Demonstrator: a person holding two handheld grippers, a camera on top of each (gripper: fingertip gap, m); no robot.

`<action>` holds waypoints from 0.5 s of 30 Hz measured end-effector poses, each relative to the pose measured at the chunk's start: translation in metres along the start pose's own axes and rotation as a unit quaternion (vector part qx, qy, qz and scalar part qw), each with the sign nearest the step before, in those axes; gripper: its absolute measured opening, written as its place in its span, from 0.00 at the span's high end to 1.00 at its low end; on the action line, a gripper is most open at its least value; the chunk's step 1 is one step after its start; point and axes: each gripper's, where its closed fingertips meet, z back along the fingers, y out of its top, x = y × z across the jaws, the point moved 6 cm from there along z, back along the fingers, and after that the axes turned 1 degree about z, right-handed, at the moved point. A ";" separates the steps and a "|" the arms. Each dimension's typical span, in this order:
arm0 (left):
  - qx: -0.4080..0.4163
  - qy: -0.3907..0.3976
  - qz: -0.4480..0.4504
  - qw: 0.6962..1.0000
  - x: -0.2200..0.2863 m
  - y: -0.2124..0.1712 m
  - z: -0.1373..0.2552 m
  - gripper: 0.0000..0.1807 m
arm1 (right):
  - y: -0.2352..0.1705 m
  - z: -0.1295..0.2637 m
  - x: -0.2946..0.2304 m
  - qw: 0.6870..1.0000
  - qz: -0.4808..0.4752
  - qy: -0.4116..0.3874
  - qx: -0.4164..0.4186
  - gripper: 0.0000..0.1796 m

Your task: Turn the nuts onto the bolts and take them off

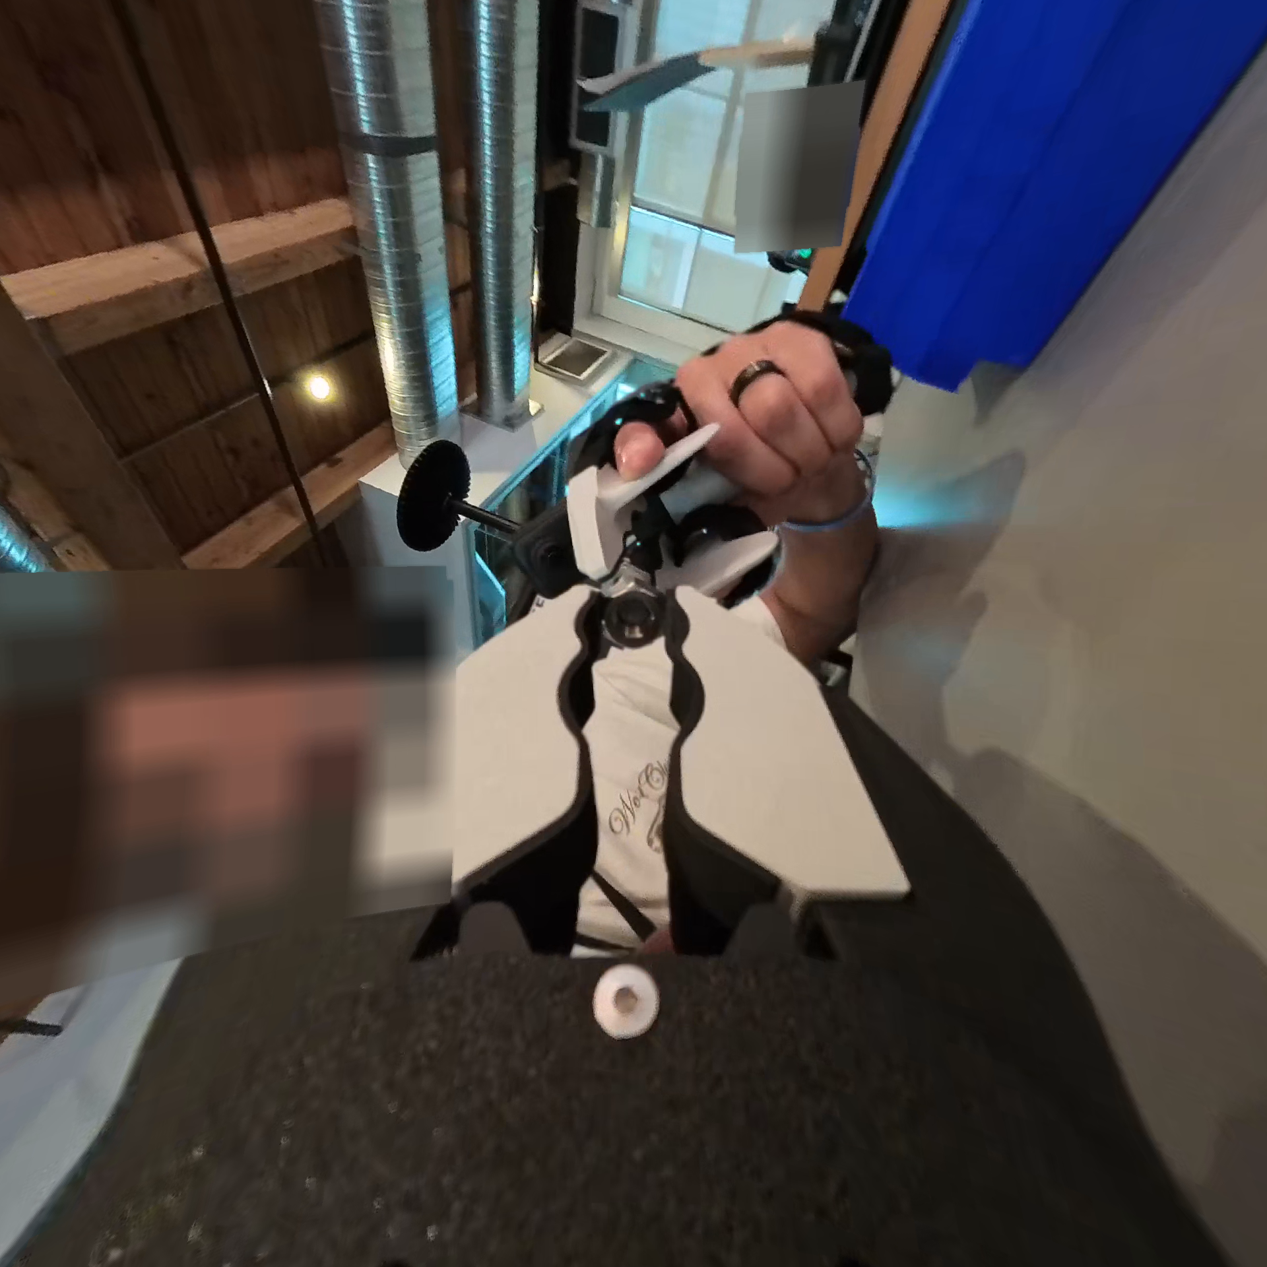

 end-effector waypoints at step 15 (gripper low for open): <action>-0.105 0.049 -0.298 0.948 0.029 -0.019 -0.013 0.91 | 0.007 0.018 0.014 0.986 -0.101 -0.100 -0.091 0.90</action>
